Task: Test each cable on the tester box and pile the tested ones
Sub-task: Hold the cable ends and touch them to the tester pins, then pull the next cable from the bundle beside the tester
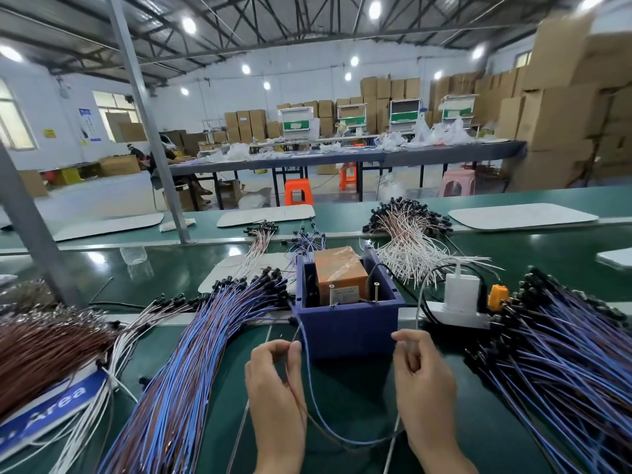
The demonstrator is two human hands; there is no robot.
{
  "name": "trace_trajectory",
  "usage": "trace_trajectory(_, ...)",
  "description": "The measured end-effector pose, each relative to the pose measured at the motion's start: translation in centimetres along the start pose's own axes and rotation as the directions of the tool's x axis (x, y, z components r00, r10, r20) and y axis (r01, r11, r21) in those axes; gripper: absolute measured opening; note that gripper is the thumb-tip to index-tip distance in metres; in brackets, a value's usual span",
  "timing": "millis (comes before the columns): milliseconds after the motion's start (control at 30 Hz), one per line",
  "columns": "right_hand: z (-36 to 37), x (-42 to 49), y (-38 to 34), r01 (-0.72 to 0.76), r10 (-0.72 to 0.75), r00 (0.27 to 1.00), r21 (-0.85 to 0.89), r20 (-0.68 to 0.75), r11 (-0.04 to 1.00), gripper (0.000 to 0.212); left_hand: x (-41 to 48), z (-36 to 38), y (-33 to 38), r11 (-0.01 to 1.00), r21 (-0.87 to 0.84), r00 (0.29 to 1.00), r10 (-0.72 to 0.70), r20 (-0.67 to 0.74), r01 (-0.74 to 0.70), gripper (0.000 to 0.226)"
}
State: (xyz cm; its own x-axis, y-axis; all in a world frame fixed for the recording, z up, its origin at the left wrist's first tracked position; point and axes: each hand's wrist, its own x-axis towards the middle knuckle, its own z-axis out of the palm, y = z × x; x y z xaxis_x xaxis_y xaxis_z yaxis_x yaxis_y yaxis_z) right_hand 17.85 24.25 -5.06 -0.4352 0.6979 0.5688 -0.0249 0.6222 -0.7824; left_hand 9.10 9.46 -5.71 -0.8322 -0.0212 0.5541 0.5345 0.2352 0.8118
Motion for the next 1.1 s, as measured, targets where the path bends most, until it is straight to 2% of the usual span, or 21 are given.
trace_trajectory(67,-0.5,-0.4,0.1,-0.041,0.041,0.999,-0.004,-0.017,0.999,0.041,-0.3,-0.8,-0.9,0.991,0.122,0.996,-0.071,0.063,0.063,0.012)
trace_trajectory(133,-1.0,-0.7,0.0,-0.104,0.106,0.993,0.040,-0.052,0.994,0.039,-0.4,-1.8,-1.6,0.958,0.214,0.969,-0.220,0.113,0.192,0.026)
trace_trajectory(200,-1.6,-0.7,-0.4,-0.174,0.184,0.981,0.137,-0.063,0.975,0.037,-0.5,-3.0,-1.4,0.923,0.255,0.946,-0.316,0.074,0.289,0.034)
trace_trajectory(233,-2.0,-0.5,-0.8,-0.201,0.217,0.974,0.199,-0.065,0.959,0.035,-0.5,-3.4,-0.8,0.921,0.265,0.952,-0.305,0.036,0.285,0.033)
trace_trajectory(300,-2.9,0.5,-2.5,-0.216,0.249,0.967,0.336,-0.057,0.917,0.033,-0.9,-3.9,1.9,0.962,0.250,0.992,-0.123,0.025,0.113,0.026)
trace_trajectory(367,-3.7,2.0,-5.5,-0.172,0.208,0.978,0.447,-0.032,0.878,0.029,-1.3,-3.8,5.8,0.974,0.159,0.972,0.127,0.197,-0.160,0.020)
trace_trajectory(433,-5.1,3.1,-9.5,-0.066,0.095,0.995,0.496,-0.034,0.866,0.027,-1.2,-3.2,10.1,0.949,0.067,0.863,0.251,0.438,-0.309,0.024)
trace_trajectory(467,-5.3,3.8,-11.6,-0.009,0.029,0.999,0.524,-0.029,0.851,0.025,-0.5,-2.7,11.9,0.927,0.044,0.804,0.299,0.514,-0.373,0.023)
trace_trajectory(533,-6.4,4.7,-15.3,0.091,-0.104,0.995,0.549,-0.007,0.831,0.026,0.2,-2.1,15.6,0.881,-0.036,0.716,0.407,0.567,-0.472,0.008)
trace_trajectory(600,-8.1,5.4,-17.9,0.215,-0.235,0.972,0.522,-0.027,0.826,0.027,0.7,-2.1,18.6,0.855,-0.142,0.687,0.490,0.537,-0.499,0.023)
trace_trajectory(700,-11.1,6.5,-19.3,0.295,-0.340,0.940,0.542,-0.017,0.787,0.022,1.3,-2.1,22.0,0.881,-0.274,0.753,0.472,0.458,-0.386,0.030)
trace_trajectory(767,-13.0,7.2,-18.8,0.241,-0.320,0.945,0.526,0.064,0.816,0.036,1.9,-1.8,23.8,0.891,-0.377,0.824,0.402,0.399,-0.253,0.015)
trace_trajectory(833,-14.3,7.4,-17.5,0.135,-0.246,0.950,0.459,0.190,0.878,0.032,2.6,-1.3,25.2,0.878,-0.450,0.873,0.339,0.350,-0.160,0.015)
trace_trajectory(900,-15.4,7.2,-15.5,0.074,-0.194,0.941,0.389,0.278,0.918,0.021,3.2,-0.4,26.0,0.864,-0.495,0.893,0.296,0.341,-0.097,0.017)
trace_trajectory(1000,-17.5,7.1,-12.1,0.045,-0.125,0.952,0.277,0.278,0.960,0.019,3.6,1.8,25.7,0.869,-0.495,0.906,0.204,0.371,0.008,0.021)
trace_trajectory(1100,-20.6,7.4,-9.1,0.044,-0.043,0.967,0.002,0.252,0.999,0.012,3.5,4.9,24.7,0.882,-0.452,0.893,0.095,0.440,0.129,0.023)
